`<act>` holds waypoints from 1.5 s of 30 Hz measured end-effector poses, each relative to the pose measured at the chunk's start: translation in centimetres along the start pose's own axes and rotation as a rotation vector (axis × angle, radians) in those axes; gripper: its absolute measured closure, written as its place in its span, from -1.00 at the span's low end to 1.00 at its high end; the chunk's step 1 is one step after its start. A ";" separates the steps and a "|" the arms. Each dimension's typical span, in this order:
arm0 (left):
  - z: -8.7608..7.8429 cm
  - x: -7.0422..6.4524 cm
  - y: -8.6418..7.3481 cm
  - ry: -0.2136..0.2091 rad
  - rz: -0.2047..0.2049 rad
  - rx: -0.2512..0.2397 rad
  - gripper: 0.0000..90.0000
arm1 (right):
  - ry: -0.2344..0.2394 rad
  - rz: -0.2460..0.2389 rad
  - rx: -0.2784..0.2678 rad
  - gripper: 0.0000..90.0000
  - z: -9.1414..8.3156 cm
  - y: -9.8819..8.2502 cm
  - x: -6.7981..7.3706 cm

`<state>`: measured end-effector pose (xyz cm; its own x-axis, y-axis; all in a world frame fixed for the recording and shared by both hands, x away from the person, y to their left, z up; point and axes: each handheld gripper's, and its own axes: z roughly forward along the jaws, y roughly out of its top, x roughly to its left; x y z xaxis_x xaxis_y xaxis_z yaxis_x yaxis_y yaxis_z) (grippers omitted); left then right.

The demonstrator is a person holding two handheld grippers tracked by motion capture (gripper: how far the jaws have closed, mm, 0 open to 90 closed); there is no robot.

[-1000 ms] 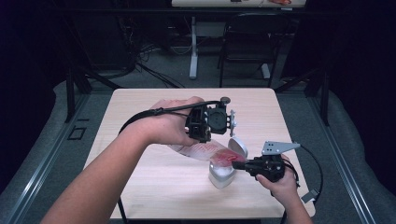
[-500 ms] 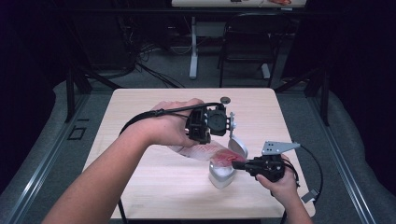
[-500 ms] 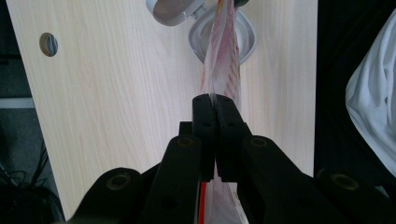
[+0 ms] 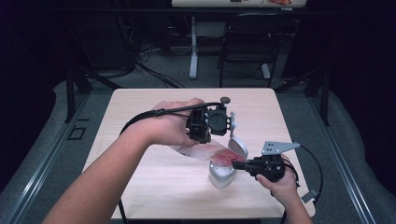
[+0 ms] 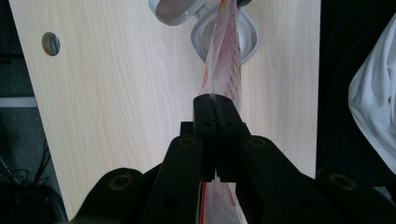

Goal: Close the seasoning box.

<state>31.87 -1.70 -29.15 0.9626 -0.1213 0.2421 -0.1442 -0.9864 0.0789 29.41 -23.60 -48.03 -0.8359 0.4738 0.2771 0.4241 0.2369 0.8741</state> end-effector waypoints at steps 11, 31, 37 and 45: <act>0.1 0.2 -0.4 0.007 -0.013 0.000 0.84 | 0.001 0.011 0.000 1.00 0.0 0.0 0.0; 0.0 0.1 -0.8 -0.031 -0.009 -0.002 0.95 | -0.004 0.018 -0.005 1.00 -0.1 -0.1 -0.1; -0.1 0.2 -0.7 -0.028 -0.008 -0.016 0.96 | -0.010 0.012 -0.003 1.00 -0.5 0.0 -0.1; 0.0 0.2 -0.5 -0.026 -0.007 -0.023 0.96 | -0.021 0.009 0.001 1.00 -1.1 0.1 -0.1</act>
<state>32.10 -1.27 -29.17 0.9692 -0.1179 0.2160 -0.1426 -0.9845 0.1025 29.20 -24.56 -47.52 -0.8245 0.4939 0.2760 0.4317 0.2338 0.8712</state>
